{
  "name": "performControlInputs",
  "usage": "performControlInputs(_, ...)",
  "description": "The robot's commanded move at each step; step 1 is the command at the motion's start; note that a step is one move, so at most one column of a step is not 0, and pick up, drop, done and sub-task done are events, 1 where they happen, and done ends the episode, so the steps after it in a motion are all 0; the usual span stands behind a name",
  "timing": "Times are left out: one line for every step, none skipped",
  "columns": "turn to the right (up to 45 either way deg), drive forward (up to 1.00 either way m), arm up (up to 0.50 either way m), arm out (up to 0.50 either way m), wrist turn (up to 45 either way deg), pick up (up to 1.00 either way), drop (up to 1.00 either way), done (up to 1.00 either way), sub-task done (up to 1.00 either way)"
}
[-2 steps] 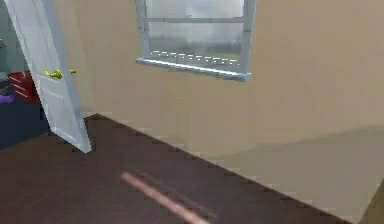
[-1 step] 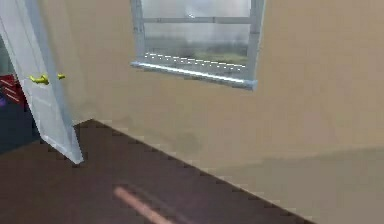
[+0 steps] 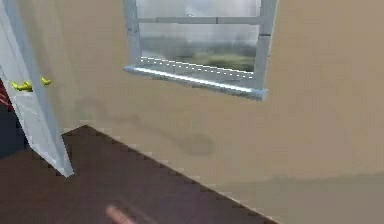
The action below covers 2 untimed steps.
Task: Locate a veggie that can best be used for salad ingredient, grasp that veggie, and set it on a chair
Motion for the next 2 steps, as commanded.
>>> performControlInputs(-45.0, 0.0, 0.0, 0.0, 0.0, 0.0, 0.0, 0.0, 0.0)
performControlInputs(-45.0, 0.0, 0.0, 0.0, 0.0, 0.0, 0.0, 0.0, 0.0)
